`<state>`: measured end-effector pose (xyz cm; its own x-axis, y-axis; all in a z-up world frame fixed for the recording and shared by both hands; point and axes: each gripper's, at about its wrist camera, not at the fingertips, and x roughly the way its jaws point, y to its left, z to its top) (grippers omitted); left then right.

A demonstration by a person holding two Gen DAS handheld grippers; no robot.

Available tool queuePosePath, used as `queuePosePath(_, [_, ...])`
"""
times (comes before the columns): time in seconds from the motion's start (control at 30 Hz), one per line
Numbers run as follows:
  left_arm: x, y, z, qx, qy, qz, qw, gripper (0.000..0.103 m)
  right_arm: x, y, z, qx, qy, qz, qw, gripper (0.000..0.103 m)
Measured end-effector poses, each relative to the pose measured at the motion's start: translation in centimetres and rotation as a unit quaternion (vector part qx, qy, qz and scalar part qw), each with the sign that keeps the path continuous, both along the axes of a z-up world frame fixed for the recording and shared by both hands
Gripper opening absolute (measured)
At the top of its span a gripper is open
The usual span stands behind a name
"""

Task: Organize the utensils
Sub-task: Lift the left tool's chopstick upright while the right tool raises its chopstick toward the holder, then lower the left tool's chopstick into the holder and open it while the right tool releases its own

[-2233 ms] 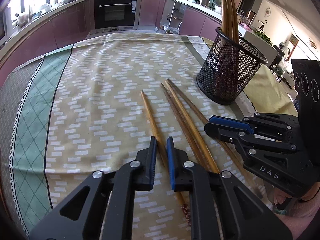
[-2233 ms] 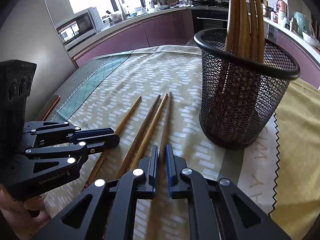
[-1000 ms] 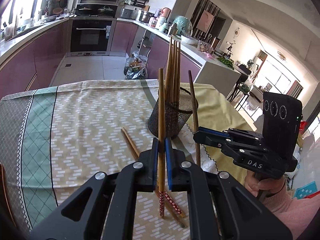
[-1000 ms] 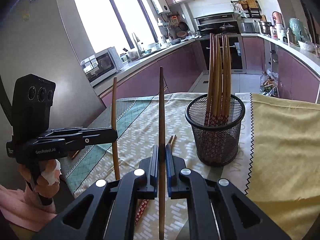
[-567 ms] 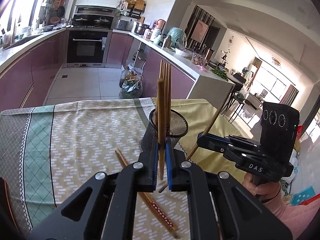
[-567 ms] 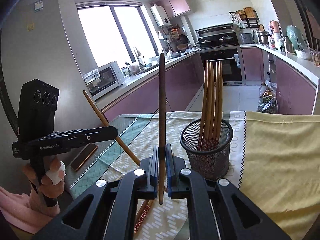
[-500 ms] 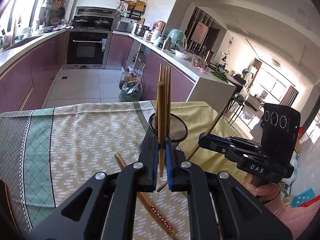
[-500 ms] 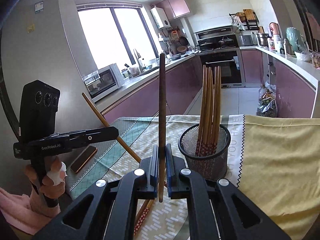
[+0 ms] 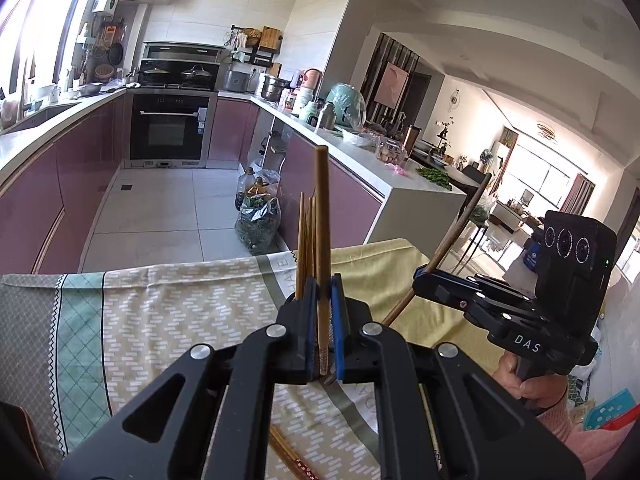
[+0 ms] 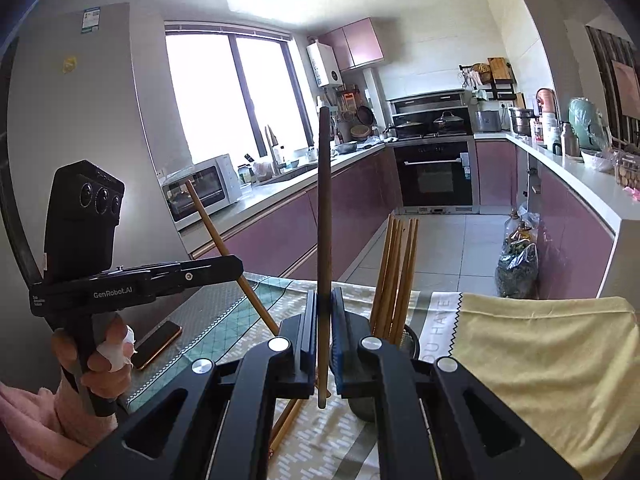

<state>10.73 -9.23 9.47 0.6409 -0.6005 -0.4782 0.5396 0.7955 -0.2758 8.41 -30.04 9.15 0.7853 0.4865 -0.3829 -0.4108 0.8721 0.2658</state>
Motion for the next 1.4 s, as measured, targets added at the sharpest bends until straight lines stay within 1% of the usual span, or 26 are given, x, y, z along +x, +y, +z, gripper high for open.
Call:
queuePosePath(0.2, [0.4, -0.9, 2.1, 0.000, -0.025, -0.001, 0.9997, 0.007, 0.5, -0.5, 1.5, -0.007, -0.018, -0.010, 1.000, 0.006])
queuePosePath(0.3, [0.7, -1.8, 2.9, 0.012, -0.038, 0.003, 0.9992, 0.008, 1.0, -0.6, 1.9, -0.012, -0.024, -0.015, 1.000, 0.006])
queuePosePath(0.43, [1.5, -2.7, 3.3, 0.021, -0.042, 0.004, 0.9989, 0.008, 1.9, -0.9, 2.0, -0.017, -0.026, -0.023, 0.999, 0.006])
queuePosePath(0.57, [2.0, -3.4, 3.1, 0.029, -0.045, 0.004, 0.9986, 0.008, 2.9, -0.8, 1.7, -0.024, -0.020, -0.026, 0.999, 0.006])
queuePosePath(0.73, [2.6, -4.8, 1.8, 0.062, -0.030, -0.012, 0.9976, 0.008, 4.2, -0.5, 0.5, -0.032, 0.004, -0.024, 0.999, 0.006])
queuePosePath(0.9, [3.5, -5.6, -0.1, 0.082, 0.003, -0.033, 0.9961, 0.008, 5.5, -0.2, -1.0, -0.039, 0.040, -0.016, 0.998, 0.006])
queuePosePath(1.03, [4.7, -6.2, -1.9, 0.104, 0.030, -0.039, 0.9934, 0.008, 6.6, 0.3, -2.4, -0.049, 0.071, -0.013, 0.996, 0.006])
queuePosePath(1.17, [6.3, -6.8, -3.3, 0.110, 0.052, -0.045, 0.9916, 0.008, 7.5, 0.8, -3.8, -0.056, 0.096, -0.013, 0.994, 0.006])
queuePosePath(1.4, [8.6, -7.4, -4.5, 0.113, 0.069, -0.036, 0.9905, 0.008, 8.3, 1.0, -4.4, -0.051, 0.105, -0.021, 0.993, 0.006])
